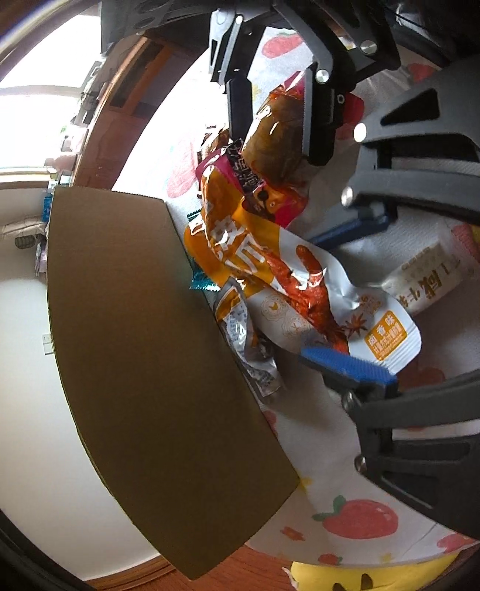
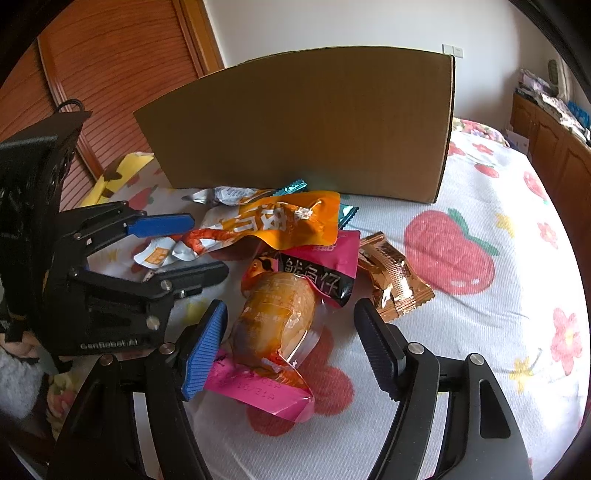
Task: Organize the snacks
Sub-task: 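Close left tool on orange-and-white snack bag while right tool moves to pink egg package, then close right tool on pink-wrapped egg package while left tool lifts orange-and-white bag, then carry both held packets up and over the cardboard box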
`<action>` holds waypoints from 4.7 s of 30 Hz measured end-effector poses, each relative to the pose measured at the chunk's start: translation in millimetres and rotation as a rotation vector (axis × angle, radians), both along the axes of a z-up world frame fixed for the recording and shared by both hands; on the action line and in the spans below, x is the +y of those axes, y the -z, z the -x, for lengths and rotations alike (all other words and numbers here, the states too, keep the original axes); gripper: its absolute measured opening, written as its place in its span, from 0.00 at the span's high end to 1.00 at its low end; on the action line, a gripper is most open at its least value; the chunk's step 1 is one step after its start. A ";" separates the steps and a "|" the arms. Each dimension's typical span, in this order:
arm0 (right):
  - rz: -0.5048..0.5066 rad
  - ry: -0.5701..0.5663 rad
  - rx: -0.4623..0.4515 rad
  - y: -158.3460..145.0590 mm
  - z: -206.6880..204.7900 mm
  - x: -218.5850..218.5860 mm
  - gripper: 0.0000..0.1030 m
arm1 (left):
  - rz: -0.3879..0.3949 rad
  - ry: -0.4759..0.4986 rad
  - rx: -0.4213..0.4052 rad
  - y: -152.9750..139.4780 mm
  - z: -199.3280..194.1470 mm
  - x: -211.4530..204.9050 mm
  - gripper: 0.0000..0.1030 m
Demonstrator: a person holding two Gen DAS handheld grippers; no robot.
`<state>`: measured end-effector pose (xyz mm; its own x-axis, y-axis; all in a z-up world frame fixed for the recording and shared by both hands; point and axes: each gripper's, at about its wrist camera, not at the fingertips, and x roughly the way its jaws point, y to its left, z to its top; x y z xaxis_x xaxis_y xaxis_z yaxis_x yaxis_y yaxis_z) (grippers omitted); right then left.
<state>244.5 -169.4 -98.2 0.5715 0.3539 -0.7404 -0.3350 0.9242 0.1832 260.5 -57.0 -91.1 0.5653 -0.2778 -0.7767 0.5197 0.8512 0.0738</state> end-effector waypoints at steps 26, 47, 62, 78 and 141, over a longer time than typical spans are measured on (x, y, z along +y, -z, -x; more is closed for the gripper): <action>0.006 -0.002 0.000 3.5 -1.1 2.0 0.28 | 0.019 -0.068 -0.155 -34.1 33.4 7.5 0.97; 0.108 0.030 -0.026 4.8 0.1 10.8 0.50 | 0.119 -0.121 -0.217 -64.8 58.2 24.9 0.98; 0.113 0.040 -0.029 3.8 1.6 12.2 0.55 | 0.097 -0.154 -0.150 -52.4 54.0 38.0 0.95; 0.099 0.035 -0.030 4.3 0.7 11.1 0.57 | 0.074 -0.181 -0.111 -31.9 52.2 43.5 0.98; 0.025 -0.037 -0.318 -145.3 24.4 -18.2 0.60 | 0.255 -0.221 -0.408 -174.0 39.1 40.1 0.97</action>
